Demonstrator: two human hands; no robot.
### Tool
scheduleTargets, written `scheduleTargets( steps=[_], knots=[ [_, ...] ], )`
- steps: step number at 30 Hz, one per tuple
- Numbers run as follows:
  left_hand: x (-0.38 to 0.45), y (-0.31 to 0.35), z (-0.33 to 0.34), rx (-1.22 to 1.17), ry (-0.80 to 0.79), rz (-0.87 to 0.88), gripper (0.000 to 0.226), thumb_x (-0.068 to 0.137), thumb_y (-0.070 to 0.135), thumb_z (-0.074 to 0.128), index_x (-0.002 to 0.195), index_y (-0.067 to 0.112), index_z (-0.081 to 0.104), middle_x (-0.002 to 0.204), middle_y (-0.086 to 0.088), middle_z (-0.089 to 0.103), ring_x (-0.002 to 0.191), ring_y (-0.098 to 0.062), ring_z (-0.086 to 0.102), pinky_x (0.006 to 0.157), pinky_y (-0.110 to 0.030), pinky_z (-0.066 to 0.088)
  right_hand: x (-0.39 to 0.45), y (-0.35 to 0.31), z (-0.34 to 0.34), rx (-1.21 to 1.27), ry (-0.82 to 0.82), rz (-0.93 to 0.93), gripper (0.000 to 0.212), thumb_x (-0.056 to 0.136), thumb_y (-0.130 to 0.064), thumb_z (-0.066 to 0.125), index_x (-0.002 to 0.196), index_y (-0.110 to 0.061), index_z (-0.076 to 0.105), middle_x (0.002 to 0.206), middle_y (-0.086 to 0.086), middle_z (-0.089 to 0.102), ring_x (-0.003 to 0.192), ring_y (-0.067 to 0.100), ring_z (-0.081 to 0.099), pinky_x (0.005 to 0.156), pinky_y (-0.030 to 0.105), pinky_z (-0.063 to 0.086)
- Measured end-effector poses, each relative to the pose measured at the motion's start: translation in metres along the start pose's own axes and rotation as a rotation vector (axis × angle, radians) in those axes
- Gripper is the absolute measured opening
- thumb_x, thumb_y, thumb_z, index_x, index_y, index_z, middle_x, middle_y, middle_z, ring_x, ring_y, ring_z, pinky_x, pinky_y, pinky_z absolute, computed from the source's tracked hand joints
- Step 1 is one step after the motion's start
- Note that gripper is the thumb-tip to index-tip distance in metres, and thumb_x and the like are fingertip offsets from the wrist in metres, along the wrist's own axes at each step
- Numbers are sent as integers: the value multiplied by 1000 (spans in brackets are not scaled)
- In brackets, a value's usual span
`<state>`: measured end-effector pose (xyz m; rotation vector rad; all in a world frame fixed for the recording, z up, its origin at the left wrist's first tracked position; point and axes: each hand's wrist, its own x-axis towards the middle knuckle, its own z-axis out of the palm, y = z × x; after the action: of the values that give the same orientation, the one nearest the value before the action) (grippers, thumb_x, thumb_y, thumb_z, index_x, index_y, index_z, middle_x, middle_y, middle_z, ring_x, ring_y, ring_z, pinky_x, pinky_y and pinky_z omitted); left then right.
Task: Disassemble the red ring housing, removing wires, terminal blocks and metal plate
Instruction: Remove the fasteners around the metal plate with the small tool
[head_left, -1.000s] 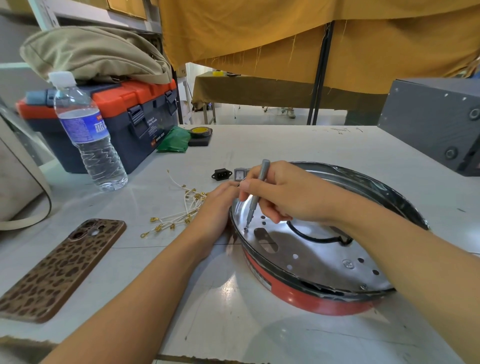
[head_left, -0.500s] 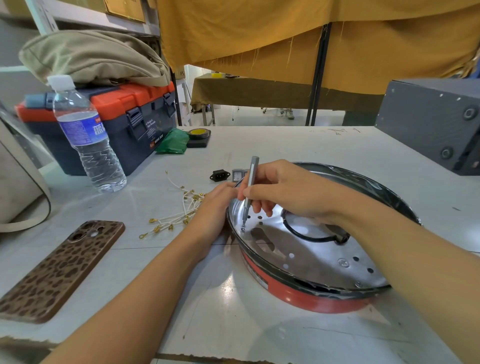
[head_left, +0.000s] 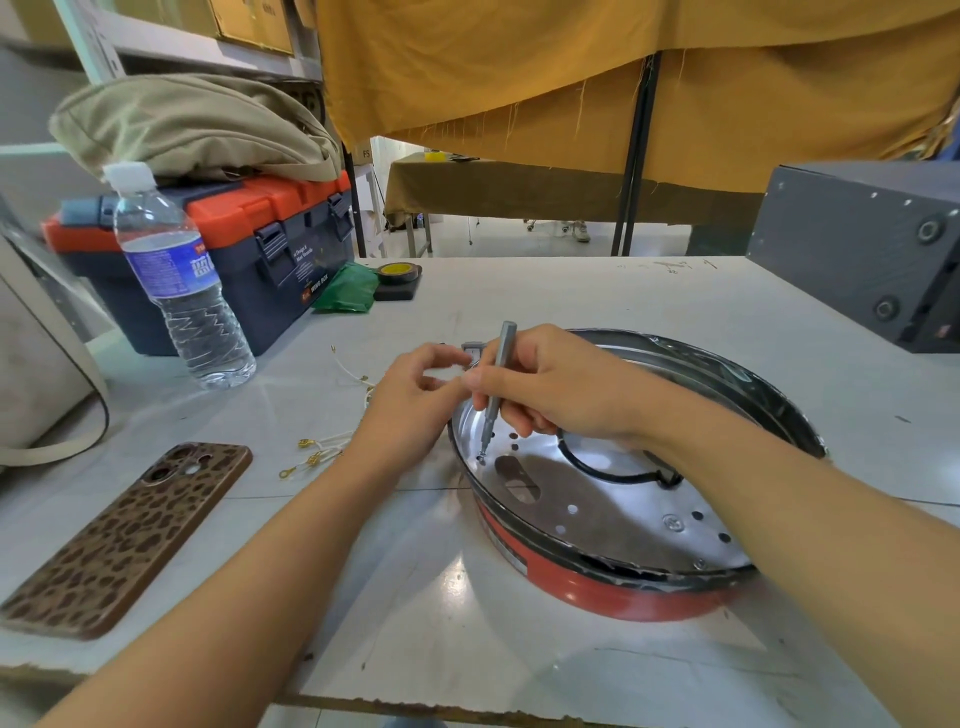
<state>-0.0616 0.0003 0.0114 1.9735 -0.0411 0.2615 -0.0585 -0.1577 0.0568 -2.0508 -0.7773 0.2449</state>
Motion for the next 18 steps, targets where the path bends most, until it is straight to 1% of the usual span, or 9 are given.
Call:
scheduleTargets(
  steps=[3, 6, 7, 9, 10, 12, 14, 16, 18],
  knots=[
    [-2, 13, -15, 120, -145, 61, 16, 82, 23, 61, 96, 24, 67, 108, -1, 68, 104, -13, 63, 92, -35, 49, 1, 0, 1, -24, 2, -8, 29, 97, -32, 52, 75, -16, 62, 51, 3, 55, 44, 14, 40, 45, 18, 35],
    [-7, 23, -27, 162, -349, 42, 15, 84, 19, 65, 92, 29, 72, 95, 11, 73, 94, -1, 66, 82, -24, 47, 2, 0, 1, -27, -2, -9, 30, 97, -30, 52, 75, -14, 62, 49, 4, 55, 41, 12, 39, 42, 16, 34],
    [-9, 25, -29, 217, -386, 19, 16, 85, 19, 65, 91, 32, 73, 95, 13, 73, 95, -2, 65, 81, -23, 47, 2, 1, 2, -26, -3, -4, 30, 98, -29, 51, 75, -13, 62, 49, 4, 56, 40, 12, 39, 41, 16, 33],
    [-10, 28, -31, 326, -414, -31, 18, 85, 17, 63, 86, 32, 74, 96, 9, 71, 98, -12, 63, 84, -25, 50, 2, 1, 2, -40, -9, 10, 31, 99, -25, 48, 77, -9, 61, 49, 5, 56, 38, 12, 39, 40, 17, 34],
    [-11, 30, -31, 355, -424, -49, 18, 86, 17, 62, 83, 31, 74, 96, 7, 70, 96, -14, 63, 80, -20, 52, 3, 2, 2, -46, -12, 18, 30, 99, -23, 46, 79, -5, 61, 49, 5, 57, 37, 11, 39, 40, 17, 34],
    [-10, 34, -30, 368, -452, -75, 18, 87, 14, 61, 80, 26, 73, 94, 5, 69, 90, -11, 64, 63, -7, 50, 3, 2, 3, -60, -11, 29, 28, 98, -18, 45, 84, 2, 60, 51, 6, 58, 38, 11, 41, 40, 17, 36],
    [-10, 38, -29, 388, -472, -96, 17, 86, 11, 60, 78, 20, 73, 87, 5, 69, 75, -3, 65, 53, -3, 45, 3, 1, 3, -88, -4, 39, 24, 95, -15, 46, 85, 3, 59, 53, 5, 59, 41, 11, 43, 44, 19, 38],
    [-10, 41, -29, 397, -482, -102, 18, 85, 8, 61, 74, 17, 71, 77, 5, 68, 61, 2, 63, 54, -5, 46, 2, 0, 1, -95, -4, 49, 20, 92, -14, 47, 83, -1, 58, 55, 3, 60, 47, 12, 46, 49, 22, 41],
    [-9, 43, -28, 390, -508, -116, 18, 85, 5, 60, 73, 14, 70, 77, 0, 69, 62, -3, 65, 62, -11, 52, 0, 0, -1, -75, -18, 56, 17, 90, -14, 49, 83, -1, 58, 59, 5, 60, 54, 15, 49, 53, 26, 42]
  ],
)
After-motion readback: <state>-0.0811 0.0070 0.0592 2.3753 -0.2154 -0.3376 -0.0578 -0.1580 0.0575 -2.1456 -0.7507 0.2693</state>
